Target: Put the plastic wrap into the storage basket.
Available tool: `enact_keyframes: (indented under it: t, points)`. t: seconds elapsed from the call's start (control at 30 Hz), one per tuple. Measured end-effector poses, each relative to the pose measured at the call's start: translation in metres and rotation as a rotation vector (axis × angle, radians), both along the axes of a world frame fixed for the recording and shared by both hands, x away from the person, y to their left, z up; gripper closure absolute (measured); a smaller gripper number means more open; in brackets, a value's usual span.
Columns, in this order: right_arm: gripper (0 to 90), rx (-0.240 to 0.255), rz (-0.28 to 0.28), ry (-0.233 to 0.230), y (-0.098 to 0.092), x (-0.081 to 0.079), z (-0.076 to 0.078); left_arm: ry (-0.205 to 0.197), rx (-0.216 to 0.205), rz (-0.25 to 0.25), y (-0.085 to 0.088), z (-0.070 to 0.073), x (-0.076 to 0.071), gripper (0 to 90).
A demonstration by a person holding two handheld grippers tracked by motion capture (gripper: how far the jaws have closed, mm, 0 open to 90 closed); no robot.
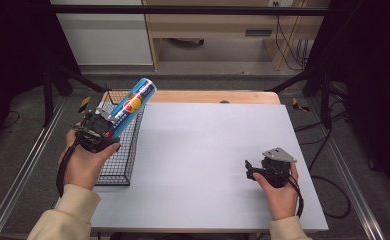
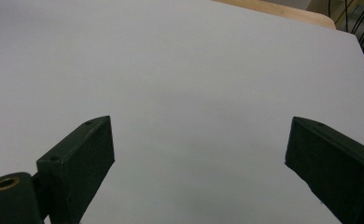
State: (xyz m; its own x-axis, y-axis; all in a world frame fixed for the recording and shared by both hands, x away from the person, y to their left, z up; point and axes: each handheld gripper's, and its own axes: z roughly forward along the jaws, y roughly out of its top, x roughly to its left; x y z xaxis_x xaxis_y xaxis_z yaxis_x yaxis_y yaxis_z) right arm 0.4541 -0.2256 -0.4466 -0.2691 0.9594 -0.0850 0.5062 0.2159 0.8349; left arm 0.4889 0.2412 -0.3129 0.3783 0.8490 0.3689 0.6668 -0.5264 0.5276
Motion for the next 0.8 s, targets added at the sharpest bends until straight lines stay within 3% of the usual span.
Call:
enact_keyframes:
  t: [0.8]
  points:
    - [8.3, 0.019, 0.008, 0.015, -0.001, 0.000, 0.000, 0.084, -0.002, 0.112, 0.011, -0.016, 0.004, 31.3]
